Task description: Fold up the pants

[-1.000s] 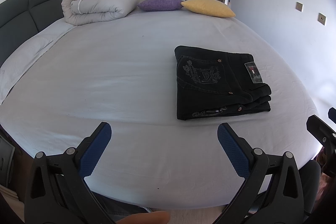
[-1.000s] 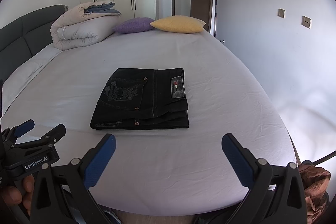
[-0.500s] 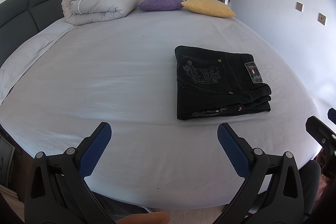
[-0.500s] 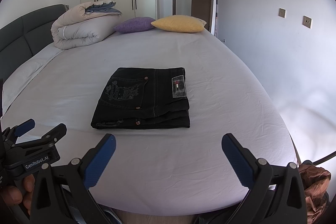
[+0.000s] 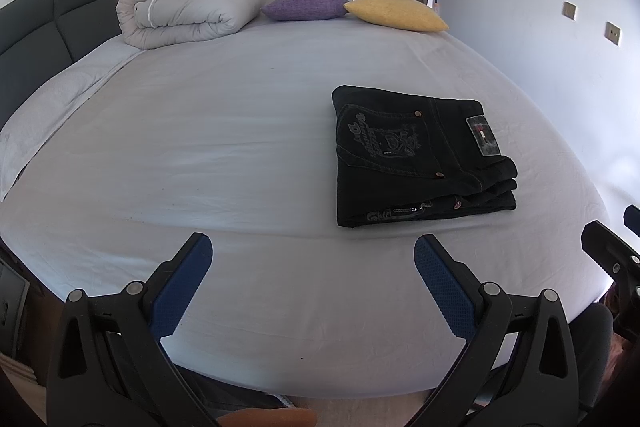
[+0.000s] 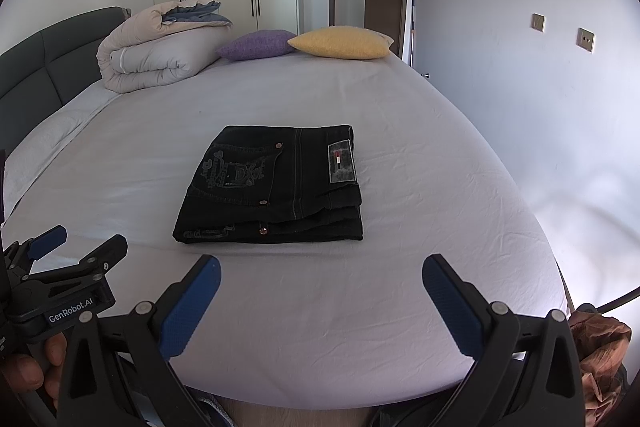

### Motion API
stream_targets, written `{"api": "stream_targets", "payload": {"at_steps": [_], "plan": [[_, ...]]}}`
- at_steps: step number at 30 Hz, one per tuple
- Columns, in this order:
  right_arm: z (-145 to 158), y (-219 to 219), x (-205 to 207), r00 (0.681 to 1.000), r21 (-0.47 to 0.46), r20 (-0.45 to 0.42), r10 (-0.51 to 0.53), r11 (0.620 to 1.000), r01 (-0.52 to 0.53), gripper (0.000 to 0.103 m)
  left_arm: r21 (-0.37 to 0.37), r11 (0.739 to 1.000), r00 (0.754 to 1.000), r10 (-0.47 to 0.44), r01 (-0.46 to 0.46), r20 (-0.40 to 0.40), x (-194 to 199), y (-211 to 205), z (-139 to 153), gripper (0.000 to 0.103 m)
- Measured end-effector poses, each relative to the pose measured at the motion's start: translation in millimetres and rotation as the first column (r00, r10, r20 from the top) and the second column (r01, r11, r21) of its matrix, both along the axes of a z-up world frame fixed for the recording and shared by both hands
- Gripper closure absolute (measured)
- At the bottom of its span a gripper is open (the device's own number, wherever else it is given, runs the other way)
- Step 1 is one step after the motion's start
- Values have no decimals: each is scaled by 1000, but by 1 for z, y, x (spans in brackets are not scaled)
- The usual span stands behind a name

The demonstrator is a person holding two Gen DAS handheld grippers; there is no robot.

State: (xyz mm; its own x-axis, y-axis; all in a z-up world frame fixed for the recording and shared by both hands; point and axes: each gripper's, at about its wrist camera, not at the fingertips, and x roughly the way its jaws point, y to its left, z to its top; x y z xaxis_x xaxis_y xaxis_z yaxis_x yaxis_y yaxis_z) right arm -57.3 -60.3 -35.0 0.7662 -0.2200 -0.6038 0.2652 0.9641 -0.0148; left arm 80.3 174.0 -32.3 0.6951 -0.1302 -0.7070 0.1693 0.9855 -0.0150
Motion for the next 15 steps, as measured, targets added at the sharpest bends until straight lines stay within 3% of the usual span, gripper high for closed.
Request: {"api": "stream_targets", "payload": {"at_steps": [15], "plan": [[-7,7,-5,1000,3,-6,2,1000,-2,0,-5,1000,1000,2,-2,-16,-1,3,-6,0]]}}
